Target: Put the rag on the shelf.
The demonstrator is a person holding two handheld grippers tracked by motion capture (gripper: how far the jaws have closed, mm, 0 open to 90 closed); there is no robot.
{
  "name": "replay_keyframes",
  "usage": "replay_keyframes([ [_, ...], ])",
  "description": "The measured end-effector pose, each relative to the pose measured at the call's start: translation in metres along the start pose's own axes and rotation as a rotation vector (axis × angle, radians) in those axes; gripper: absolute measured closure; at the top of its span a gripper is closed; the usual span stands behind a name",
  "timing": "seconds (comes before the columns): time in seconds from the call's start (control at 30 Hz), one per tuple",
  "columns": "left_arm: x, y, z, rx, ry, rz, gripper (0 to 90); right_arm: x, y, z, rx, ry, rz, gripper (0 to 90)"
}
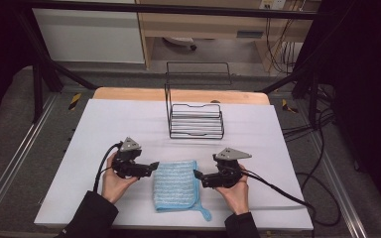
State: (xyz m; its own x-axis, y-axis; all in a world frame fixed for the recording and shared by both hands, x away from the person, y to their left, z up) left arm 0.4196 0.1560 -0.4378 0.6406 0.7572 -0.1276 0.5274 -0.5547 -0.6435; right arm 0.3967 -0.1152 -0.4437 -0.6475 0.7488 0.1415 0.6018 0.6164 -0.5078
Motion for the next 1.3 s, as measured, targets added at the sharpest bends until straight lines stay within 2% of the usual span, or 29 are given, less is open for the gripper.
replay_keyframes([
  [0.17,-0.003,0.014,0.003,0.047,-0.020,0.002,31.8,-0.001,0.000,0.002,0.016,-0.007,0.003,5.0],
  [0.2,-0.003,0.015,0.004,0.053,-0.029,-0.001,31.8,-0.001,0.000,0.002,0.016,-0.007,0.003,5.0],
  [0.4,-0.001,0.028,0.013,0.103,-0.094,-0.001,48.9,-0.001,0.004,0.003,0.031,-0.004,0.005,7.9],
  [0.43,-0.001,0.031,0.014,0.111,-0.115,0.010,51.0,-0.002,0.004,0.003,0.030,-0.004,0.005,8.8],
  [0.67,-0.005,0.034,0.017,0.126,-0.131,0.023,64.3,-0.005,0.012,0.001,0.052,0.028,0.003,18.8],
  [0.7,-0.005,0.034,0.017,0.127,-0.136,0.025,65.6,-0.005,0.012,0.001,0.052,0.028,0.003,18.8],
  [0.8,-0.006,0.034,0.018,0.134,-0.145,0.027,67.6,-0.008,0.022,-0.001,0.083,0.037,0.005,27.8],
  [0.87,-0.007,0.034,0.018,0.137,-0.147,0.028,68.1,-0.009,0.025,-0.001,0.092,0.041,0.002,29.3],
  [0.9,-0.007,0.034,0.018,0.138,-0.147,0.028,68.6,-0.010,0.030,-0.002,0.111,0.051,-0.006,33.5],
  [1.0,-0.007,0.034,0.019,0.138,-0.143,0.027,68.9,-0.010,0.037,-0.001,0.129,0.056,-0.011,36.5],
  [1.07,-0.008,0.034,0.019,0.137,-0.140,0.020,69.5,-0.010,0.045,0.002,0.149,0.068,-0.031,40.3],
  [1.17,-0.008,0.034,0.019,0.138,-0.137,0.020,69.9,-0.011,0.049,0.005,0.161,0.068,-0.032,43.2],
  [1.3,-0.009,0.034,0.019,0.139,-0.133,0.023,72.0,-0.010,0.054,0.010,0.184,0.078,-0.057,50.7],
])
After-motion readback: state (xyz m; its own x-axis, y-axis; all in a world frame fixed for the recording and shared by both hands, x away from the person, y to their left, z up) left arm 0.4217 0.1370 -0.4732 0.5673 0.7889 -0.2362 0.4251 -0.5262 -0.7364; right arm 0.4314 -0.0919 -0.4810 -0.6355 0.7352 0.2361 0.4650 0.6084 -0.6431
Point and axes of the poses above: each handheld gripper's, and its own axes: y roughly forward along the jaws, z roughly out of its underside, x roughly to its left, the point moved 4 cm from there along y, roughly forward along the jaws, and after that the axes turned 2 degrees about z, right-handed, at the moved point
